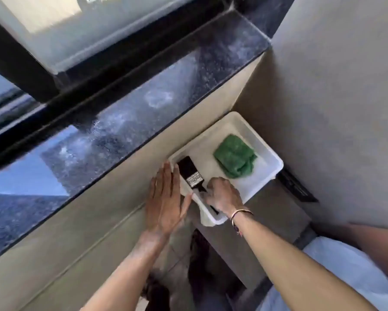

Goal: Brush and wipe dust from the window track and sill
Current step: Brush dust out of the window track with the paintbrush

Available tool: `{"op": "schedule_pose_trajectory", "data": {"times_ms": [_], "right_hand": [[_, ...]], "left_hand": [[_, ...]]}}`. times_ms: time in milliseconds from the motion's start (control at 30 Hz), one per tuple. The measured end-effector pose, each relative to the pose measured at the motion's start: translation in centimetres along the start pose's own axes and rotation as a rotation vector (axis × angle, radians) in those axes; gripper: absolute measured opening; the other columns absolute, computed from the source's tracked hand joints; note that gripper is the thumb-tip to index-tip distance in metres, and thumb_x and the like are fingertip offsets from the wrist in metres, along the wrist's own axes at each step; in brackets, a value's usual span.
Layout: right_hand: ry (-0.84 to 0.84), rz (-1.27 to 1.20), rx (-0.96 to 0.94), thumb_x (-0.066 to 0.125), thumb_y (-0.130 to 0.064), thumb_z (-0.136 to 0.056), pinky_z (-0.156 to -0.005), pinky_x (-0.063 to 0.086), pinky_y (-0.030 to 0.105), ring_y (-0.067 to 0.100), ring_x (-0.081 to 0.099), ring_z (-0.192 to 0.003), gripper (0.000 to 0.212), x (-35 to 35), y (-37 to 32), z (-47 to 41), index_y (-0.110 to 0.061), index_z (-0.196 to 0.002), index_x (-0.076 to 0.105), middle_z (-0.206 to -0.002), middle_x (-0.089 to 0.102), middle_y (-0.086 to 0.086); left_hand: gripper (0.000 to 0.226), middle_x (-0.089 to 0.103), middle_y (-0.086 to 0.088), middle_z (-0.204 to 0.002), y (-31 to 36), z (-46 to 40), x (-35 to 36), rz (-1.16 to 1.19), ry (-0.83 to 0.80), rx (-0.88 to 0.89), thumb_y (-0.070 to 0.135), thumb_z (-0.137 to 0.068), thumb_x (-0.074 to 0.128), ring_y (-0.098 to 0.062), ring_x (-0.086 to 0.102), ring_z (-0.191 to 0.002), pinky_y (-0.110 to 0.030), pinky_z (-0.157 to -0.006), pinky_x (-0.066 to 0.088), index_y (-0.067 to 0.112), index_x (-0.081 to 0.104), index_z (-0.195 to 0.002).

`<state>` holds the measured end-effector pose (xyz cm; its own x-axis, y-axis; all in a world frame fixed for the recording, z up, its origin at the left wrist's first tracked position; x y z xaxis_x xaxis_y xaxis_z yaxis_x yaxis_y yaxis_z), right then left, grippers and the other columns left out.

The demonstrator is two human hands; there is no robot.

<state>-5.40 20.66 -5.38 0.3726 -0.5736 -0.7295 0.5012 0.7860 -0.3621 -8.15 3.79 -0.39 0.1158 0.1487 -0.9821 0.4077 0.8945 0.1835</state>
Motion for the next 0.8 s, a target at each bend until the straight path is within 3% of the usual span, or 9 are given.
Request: {"op": "schedule_pose_trajectory", "data": {"times_ms": [100, 200, 367, 433, 567, 700, 800], "right_hand": [[0.075, 0.167, -0.072, 0.061, -0.045, -0.092, -0.086, 0.052, 0.041, 0.034, 0.06, -0.113, 0.037, 1.7, -0.1, -1.2, -0.012, -0.11, 0.061, -0.119, 0.059, 0.011], [0.152, 0.192, -0.092, 0.061, -0.04, -0.091, -0.078, 0.053, 0.04, 0.034, 0.064, -0.105, 0.031, 2.1, 0.3, -1.1, -0.012, -0.106, 0.061, -0.111, 0.066, 0.012], [0.062, -0.306, 0.046, 0.079, -0.02, -0.084, -0.078, 0.059, 0.038, 0.021, 0.068, -0.081, 0.016, 1.0, 2.8, -1.3, -0.016, -0.097, 0.07, -0.086, 0.072, 0.003], [0.171, -0.439, 0.093, 0.083, -0.01, -0.081, -0.083, 0.061, 0.038, 0.018, 0.071, -0.08, 0.016, -1.4, 3.5, -0.1, -0.011, -0.095, 0.077, -0.082, 0.074, 0.002], [0.44, -0.516, 0.077, 0.082, -0.008, -0.081, -0.091, 0.058, 0.044, 0.027, 0.075, -0.088, 0.011, -8.6, 2.1, 4.8, -0.006, -0.091, 0.081, -0.089, 0.08, 0.008], [0.7, -0.564, -0.017, 0.079, -0.008, -0.083, -0.079, 0.058, 0.028, 0.022, 0.073, -0.075, 0.005, -16.3, -1.6, 12.3, -0.006, -0.087, 0.079, -0.084, 0.079, 0.011], [0.79, -0.73, -0.067, 0.08, -0.011, -0.082, -0.074, 0.059, 0.028, 0.011, 0.073, -0.068, 0.006, -20.3, -4.6, 16.9, -0.016, -0.082, 0.078, -0.081, 0.079, 0.009]], "left_hand": [[0.079, 0.035, -0.025, -0.164, -0.1, -1.0, 2.8, 0.012, -0.036, -0.028, 0.055, -0.101, 0.037, -0.04, 0.041, -0.149, -0.057, -0.119, 0.041, -0.002, 0.034, -0.157], [0.08, 0.038, -0.023, -0.164, 0.2, -0.7, 4.0, 0.0, -0.01, -0.012, 0.056, -0.101, 0.036, -0.038, 0.043, -0.149, -0.055, -0.118, 0.041, -0.001, 0.035, -0.156], [0.082, 0.034, -0.02, -0.167, 0.3, -0.8, 3.2, -0.045, -0.04, -0.028, 0.059, -0.1, 0.034, -0.036, 0.042, -0.15, -0.052, -0.121, 0.037, 0.001, 0.032, -0.158], [0.082, 0.034, -0.02, -0.166, 0.8, -0.6, 1.6, -0.026, -0.054, -0.019, 0.058, -0.1, 0.041, -0.035, 0.041, -0.15, -0.052, -0.121, 0.037, 0.001, 0.032, -0.158], [0.075, 0.042, -0.023, -0.162, 2.6, -0.1, -6.1, -0.022, 0.041, 0.111, 0.053, -0.102, 0.051, -0.034, 0.043, -0.149, -0.05, -0.118, 0.046, -0.001, 0.043, -0.153], [0.074, 0.037, -0.021, -0.164, 3.0, 3.2, -16.5, 0.027, 0.251, 0.226, 0.05, -0.104, 0.052, -0.032, 0.035, -0.154, -0.049, -0.119, 0.044, -0.001, 0.037, -0.155], [0.076, 0.038, -0.021, -0.164, -0.3, 6.5, -24.0, 0.059, 0.442, 0.211, 0.049, -0.102, 0.057, -0.03, 0.031, -0.156, -0.046, -0.126, 0.035, -0.001, 0.038, -0.155]]}}
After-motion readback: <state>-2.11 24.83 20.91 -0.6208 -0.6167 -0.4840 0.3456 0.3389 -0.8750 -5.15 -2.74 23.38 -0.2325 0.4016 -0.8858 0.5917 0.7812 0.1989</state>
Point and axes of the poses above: each hand's wrist, its own z-axis away from the middle knuckle, its own x-axis out of the palm, y = z × x, the point moved 9 cm from there along -z, towards the middle knuckle
